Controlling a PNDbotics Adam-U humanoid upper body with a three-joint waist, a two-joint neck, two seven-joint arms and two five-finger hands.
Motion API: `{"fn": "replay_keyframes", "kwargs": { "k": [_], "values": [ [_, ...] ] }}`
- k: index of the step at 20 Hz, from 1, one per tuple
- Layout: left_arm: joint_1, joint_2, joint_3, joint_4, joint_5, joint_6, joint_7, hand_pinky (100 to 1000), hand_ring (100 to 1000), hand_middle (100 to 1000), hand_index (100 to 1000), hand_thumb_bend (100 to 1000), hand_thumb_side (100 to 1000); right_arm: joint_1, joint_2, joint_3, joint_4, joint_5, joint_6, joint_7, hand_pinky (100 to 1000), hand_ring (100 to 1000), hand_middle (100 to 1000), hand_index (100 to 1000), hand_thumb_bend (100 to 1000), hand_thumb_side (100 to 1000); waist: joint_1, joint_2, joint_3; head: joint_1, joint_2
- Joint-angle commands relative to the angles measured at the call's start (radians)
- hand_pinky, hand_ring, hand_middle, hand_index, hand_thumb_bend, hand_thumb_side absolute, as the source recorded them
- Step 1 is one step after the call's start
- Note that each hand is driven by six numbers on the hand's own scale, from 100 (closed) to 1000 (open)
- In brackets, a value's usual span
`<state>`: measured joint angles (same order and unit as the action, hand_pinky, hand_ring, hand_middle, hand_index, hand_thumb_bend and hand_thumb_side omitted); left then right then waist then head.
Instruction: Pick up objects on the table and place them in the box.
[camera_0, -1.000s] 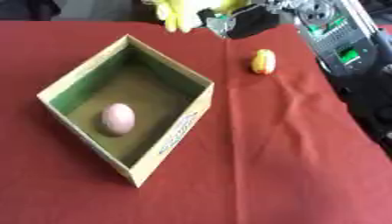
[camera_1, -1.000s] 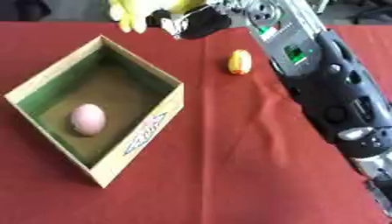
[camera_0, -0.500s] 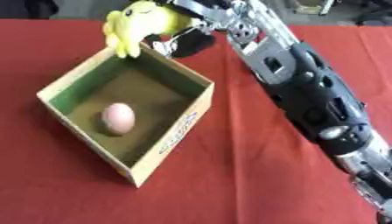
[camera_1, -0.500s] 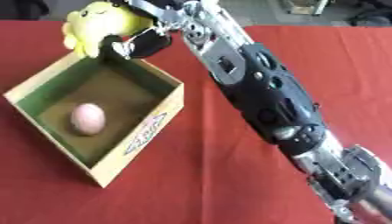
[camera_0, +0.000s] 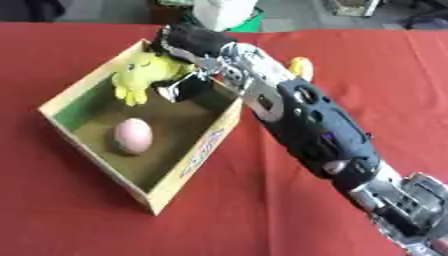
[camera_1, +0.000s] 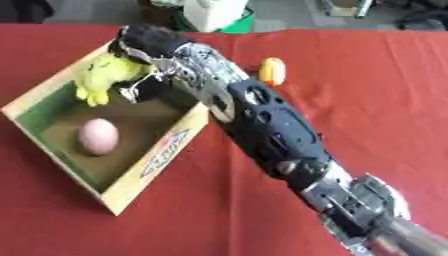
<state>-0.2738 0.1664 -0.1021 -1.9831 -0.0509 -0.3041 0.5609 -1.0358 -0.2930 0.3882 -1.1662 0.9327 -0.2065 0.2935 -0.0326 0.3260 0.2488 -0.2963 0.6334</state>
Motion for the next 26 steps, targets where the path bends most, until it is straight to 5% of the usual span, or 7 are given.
{"fn": "replay_keyframes", "kwargs": {
  "k": [1, 6, 9, 13, 18, 25, 26],
  "values": [
    [-0.013, 0.004, -0.002, -0.017, 0.004, 0.001, -0.003, 708, 592, 659, 761, 100, 903, -0.011, 0.008, -0.003, 0.026, 0.039, -0.02, -0.012, 571, 690, 420, 533, 100, 296, 0.004, -0.017, 0.0, -0.003, -0.009],
    [-0.013, 0.003, -0.002, -0.017, 0.005, 0.002, -0.003, 707, 592, 659, 761, 100, 903, -0.003, 0.018, 0.006, 0.035, 0.029, -0.063, 0.06, 603, 748, 571, 719, 100, 444, 0.005, -0.015, -0.002, -0.005, -0.008],
    [-0.012, 0.002, -0.003, -0.017, 0.006, 0.005, -0.004, 708, 593, 659, 760, 100, 904, -0.006, 0.015, 0.009, 0.005, 0.011, -0.094, 0.123, 656, 836, 757, 880, 100, 642, 0.005, -0.015, -0.003, -0.005, -0.006],
    [-0.012, 0.002, -0.004, -0.017, 0.006, 0.006, -0.006, 707, 593, 659, 760, 100, 903, -0.01, 0.006, 0.001, -0.057, -0.026, -0.105, 0.176, 704, 896, 848, 969, 326, 749, 0.006, -0.016, -0.004, -0.004, -0.006],
    [-0.008, 0.002, -0.004, -0.017, 0.005, 0.007, -0.005, 708, 594, 659, 760, 100, 904, -0.023, -0.026, -0.029, -0.145, -0.102, -0.084, 0.218, 730, 919, 874, 1000, 588, 688, 0.007, -0.019, -0.008, 0.004, -0.004],
    [-0.001, 0.004, -0.001, -0.017, 0.002, 0.009, -0.002, 708, 595, 659, 760, 100, 904, -0.032, -0.118, -0.095, -0.272, -0.259, -0.035, 0.233, 739, 913, 860, 1000, 589, 702, 0.008, -0.021, -0.019, 0.018, 0.002],
    [0.0, 0.004, -0.001, -0.017, 0.002, 0.009, -0.002, 708, 595, 659, 760, 100, 893, -0.031, -0.131, -0.102, -0.288, -0.279, -0.026, 0.235, 740, 912, 858, 1000, 516, 760, 0.009, -0.021, -0.02, 0.02, 0.002]
  ]
}}
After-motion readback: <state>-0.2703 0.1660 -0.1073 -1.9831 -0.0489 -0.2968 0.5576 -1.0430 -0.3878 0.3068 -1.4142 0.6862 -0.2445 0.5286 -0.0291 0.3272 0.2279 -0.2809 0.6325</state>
